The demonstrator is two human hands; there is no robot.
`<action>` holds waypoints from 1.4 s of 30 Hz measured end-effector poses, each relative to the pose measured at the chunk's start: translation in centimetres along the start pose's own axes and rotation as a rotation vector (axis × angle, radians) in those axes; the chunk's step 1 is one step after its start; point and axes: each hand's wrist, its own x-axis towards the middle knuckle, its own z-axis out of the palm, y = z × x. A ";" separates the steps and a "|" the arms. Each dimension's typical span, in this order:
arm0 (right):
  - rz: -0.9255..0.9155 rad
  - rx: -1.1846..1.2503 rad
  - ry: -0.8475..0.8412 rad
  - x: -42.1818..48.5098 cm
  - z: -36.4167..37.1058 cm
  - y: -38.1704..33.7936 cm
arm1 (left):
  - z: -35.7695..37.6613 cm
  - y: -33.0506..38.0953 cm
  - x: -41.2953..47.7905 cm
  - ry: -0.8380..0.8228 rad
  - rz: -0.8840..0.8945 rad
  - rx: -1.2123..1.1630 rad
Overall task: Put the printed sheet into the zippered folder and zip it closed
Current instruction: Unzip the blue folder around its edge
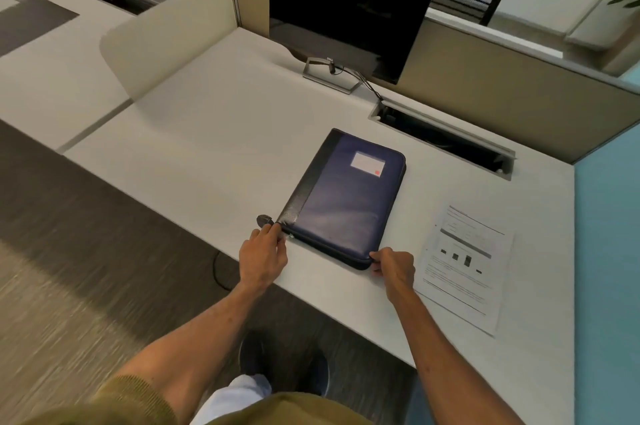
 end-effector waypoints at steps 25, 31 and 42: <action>0.025 0.035 0.045 -0.1 1.6 0.5 | -3.0 -5.9 3.3 -0.020 0.010 -0.010; -0.056 0.016 0.120 -1.1 2.4 0.8 | -3.2 -5.7 4.2 -0.013 0.038 -0.056; -0.358 0.171 0.326 -4.1 5.4 -3.4 | -3.6 -1.4 5.2 -0.233 0.519 -0.106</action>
